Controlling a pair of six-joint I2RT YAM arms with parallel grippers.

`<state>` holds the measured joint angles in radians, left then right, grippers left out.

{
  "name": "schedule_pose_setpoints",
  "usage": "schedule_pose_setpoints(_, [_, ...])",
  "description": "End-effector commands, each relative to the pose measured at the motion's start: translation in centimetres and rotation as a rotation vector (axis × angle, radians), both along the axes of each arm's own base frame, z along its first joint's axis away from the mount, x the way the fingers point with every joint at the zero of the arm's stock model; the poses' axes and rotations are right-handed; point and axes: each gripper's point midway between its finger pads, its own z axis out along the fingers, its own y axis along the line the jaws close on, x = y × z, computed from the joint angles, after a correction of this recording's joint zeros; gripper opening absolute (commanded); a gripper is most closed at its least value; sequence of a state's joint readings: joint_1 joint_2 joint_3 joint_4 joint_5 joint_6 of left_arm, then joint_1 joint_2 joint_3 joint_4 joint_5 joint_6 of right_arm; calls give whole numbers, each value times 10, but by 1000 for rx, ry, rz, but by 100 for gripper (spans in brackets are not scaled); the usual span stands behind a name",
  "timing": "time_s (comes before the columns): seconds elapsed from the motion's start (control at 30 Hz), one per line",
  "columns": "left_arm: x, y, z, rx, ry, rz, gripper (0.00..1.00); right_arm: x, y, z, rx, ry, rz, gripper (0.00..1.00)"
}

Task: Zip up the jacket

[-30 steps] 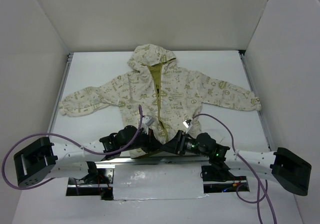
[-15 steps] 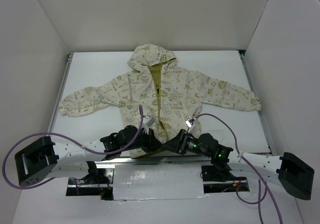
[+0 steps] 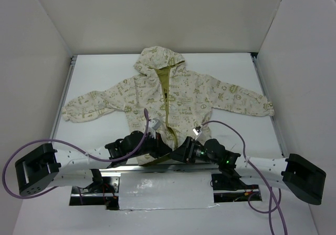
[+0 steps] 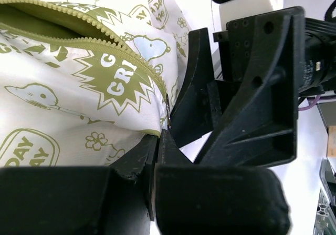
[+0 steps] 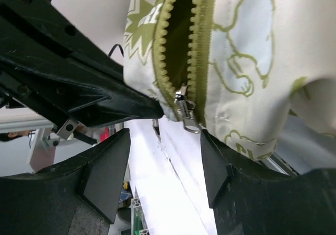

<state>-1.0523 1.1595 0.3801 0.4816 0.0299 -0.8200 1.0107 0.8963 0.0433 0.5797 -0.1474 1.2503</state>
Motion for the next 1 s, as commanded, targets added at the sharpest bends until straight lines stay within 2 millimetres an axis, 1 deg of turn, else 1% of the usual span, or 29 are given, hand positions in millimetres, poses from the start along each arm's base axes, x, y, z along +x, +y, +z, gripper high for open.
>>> schedule_pose_setpoints(0.0, [10, -12, 42, -119, -56, 27, 0, -7, -14, -25, -15, 15, 4, 63])
schedule_pose_setpoints(0.17, [9, -10, 38, -108, -51, 26, 0, -1, -13, -19, -13, -22, -4, 62])
schedule_pose_setpoints(0.27, [8, -10, 36, -113, -45, 24, 0, 4, -16, -20, -29, -37, -30, 62])
schedule_pose_setpoints(0.37, [6, -10, 35, -119, -39, 17, 0, 8, -21, -26, -42, -36, -49, 61])
schedule_pose_setpoints(0.47, [5, -9, 33, -116, -38, 17, 0, 11, -23, -28, -47, -40, -58, 60])
schedule_pose_setpoints(0.67, [5, -8, 33, -114, -42, 14, 0, 14, -24, -25, -40, -54, -57, 55])
schedule_pose_setpoints(0.93, [4, -8, 29, -104, -38, 13, 0, 15, -27, -21, -23, -77, -66, 49])
schedule_pose_setpoints(0.97, [5, -7, 28, -102, -36, 15, 0, 15, -28, -23, -30, -76, -68, 48])
